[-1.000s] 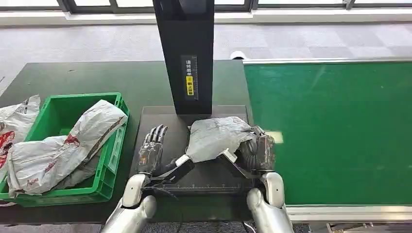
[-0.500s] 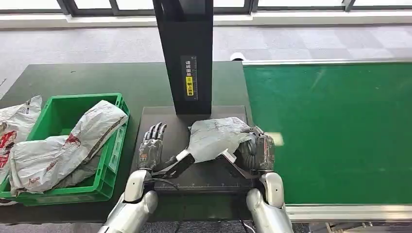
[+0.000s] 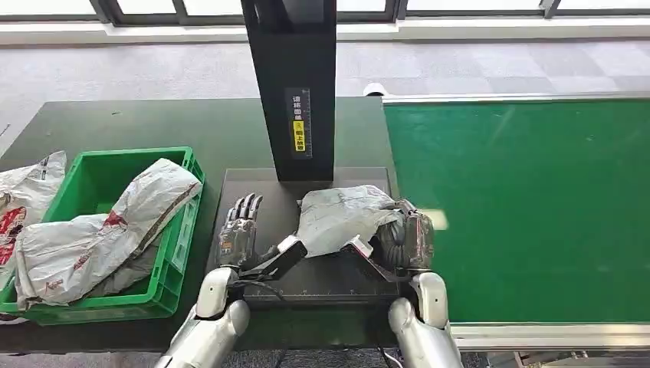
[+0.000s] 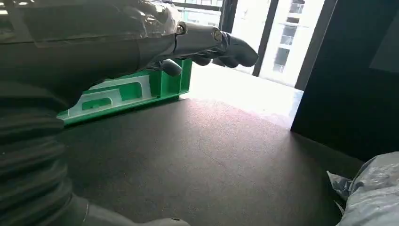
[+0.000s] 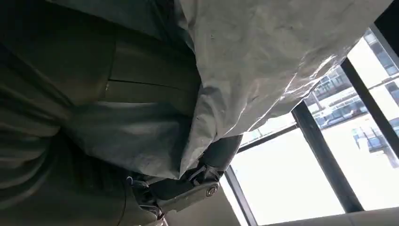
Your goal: Moved the parcel from conveyor to table for the left to box.
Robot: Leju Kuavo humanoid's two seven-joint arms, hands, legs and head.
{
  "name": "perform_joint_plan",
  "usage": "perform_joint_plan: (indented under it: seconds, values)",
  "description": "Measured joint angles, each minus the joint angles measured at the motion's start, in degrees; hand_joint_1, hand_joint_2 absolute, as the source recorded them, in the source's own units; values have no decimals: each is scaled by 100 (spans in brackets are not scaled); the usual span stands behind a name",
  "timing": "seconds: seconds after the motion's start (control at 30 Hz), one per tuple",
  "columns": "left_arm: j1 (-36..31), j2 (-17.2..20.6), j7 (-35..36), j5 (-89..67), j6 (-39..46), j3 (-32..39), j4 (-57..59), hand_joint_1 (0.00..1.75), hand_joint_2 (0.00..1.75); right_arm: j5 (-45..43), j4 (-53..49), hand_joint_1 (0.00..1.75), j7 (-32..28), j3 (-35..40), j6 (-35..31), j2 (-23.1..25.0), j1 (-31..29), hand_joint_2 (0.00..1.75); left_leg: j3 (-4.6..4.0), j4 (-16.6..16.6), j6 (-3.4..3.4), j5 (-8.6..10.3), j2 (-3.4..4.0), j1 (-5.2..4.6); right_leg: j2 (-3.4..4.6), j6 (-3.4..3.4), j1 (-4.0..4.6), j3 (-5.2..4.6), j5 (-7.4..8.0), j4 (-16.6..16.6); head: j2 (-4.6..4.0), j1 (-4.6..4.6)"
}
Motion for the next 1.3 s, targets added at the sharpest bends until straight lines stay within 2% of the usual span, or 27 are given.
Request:
perform_joint_plan:
  seconds: [0.3, 0.4, 0.5, 0.6, 0.67, 0.9, 1.3]
  values:
    - [2, -44, 18, -317, -16, 168, 11, 0, 175, 2, 2, 175, 20, 7, 0, 0, -1, 175, -8, 0, 0, -1, 0, 0, 0, 0, 0, 10, 0, 0, 0, 0]
    - [23, -92, -300, -236, 177, 306, 7, 0, 175, 2, 4, 175, 61, 13, 0, 0, -1, 175, -11, 0, 0, -1, 0, 0, 1, 0, 0, 8, -1, 0, 0, 0]
    - [130, -133, -1177, 356, 241, 437, -70, 0, 175, -15, 4, 175, 64, 15, 0, 0, -1, 175, 19, 0, -2, 3, 2, 0, 2, -2, 1, -10, 4, 0, 0, 0]
    - [289, -210, -2863, 1689, -596, 455, -199, 0, 175, -28, 11, 175, 33, 13, 0, 0, -10, 175, 1, 1, -4, 13, -8, 0, -9, -2, 1, -23, 7, 0, 0, 0]
    - [371, -317, -3314, 2020, -684, 455, -225, 0, 175, -22, 24, 175, 15, 13, 0, 0, -34, 175, -14, 2, -4, 13, -4, 0, -4, 0, 0, -36, 8, 0, 0, 0]
    - [368, -485, -3303, 2328, -678, 402, -197, 0, 175, 2, 70, 175, -17, 13, 0, 0, -88, 175, -23, 3, 0, 9, -1, -4, 0, 0, -2, -51, 9, -1, 0, 2]
    - [363, -501, -3303, 2352, -678, 354, -192, 0, 175, 4, 92, 175, -17, 13, 0, 0, -100, 175, -26, 3, -1, 10, 3, -3, 4, 0, -1, -56, 9, 0, 0, 2]
